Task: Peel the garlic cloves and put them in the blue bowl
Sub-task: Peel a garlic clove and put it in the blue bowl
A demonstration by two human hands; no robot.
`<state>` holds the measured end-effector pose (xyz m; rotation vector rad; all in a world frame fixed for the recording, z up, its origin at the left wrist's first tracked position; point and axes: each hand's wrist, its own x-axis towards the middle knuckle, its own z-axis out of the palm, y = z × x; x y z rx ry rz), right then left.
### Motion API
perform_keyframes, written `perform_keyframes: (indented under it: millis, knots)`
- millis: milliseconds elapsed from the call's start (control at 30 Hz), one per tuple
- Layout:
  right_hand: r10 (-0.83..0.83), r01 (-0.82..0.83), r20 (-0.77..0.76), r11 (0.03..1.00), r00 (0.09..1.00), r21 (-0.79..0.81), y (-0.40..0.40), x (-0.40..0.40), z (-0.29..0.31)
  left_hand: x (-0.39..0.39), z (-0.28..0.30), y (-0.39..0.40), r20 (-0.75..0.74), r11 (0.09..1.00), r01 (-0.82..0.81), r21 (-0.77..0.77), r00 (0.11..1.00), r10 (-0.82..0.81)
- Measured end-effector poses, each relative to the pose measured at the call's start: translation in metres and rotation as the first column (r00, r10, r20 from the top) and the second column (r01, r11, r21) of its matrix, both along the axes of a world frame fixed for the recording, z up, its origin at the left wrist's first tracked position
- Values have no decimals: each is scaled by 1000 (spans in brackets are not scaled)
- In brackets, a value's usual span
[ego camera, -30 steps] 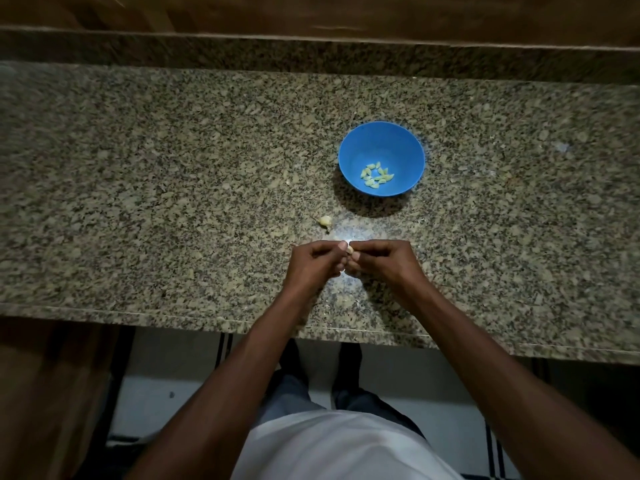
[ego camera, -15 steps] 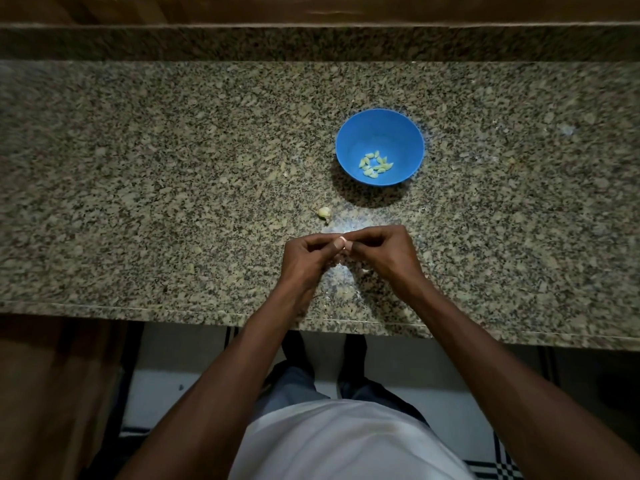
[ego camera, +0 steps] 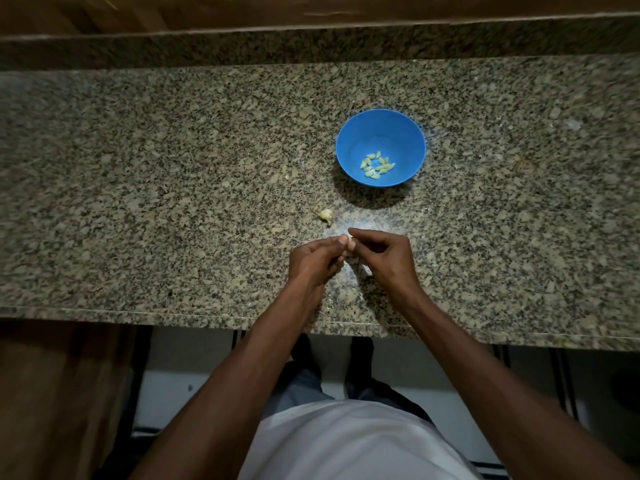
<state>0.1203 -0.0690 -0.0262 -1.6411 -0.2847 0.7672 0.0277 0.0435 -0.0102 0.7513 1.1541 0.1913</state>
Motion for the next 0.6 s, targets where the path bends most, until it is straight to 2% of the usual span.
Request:
perform_keyframes:
  millis: [167,233,400,600]
  knots:
    - [127,-126,-122,992,984,10,-5,8,2,-4,-3,1,-54,988,111,109,993,-106]
    - [167,-162,-181,986,969,40,-9,14,4,-6,-4,3,-100,954,214,212,975,-197]
    - [157,-142,-361,988,919,67,-10,26,7,-10,-7,9,-140,734,442,515,889,-437]
    - [138,-119,-352,990,926,76,-5,21,1,-3,-9,-2,-265,599,511,616,851,-454]
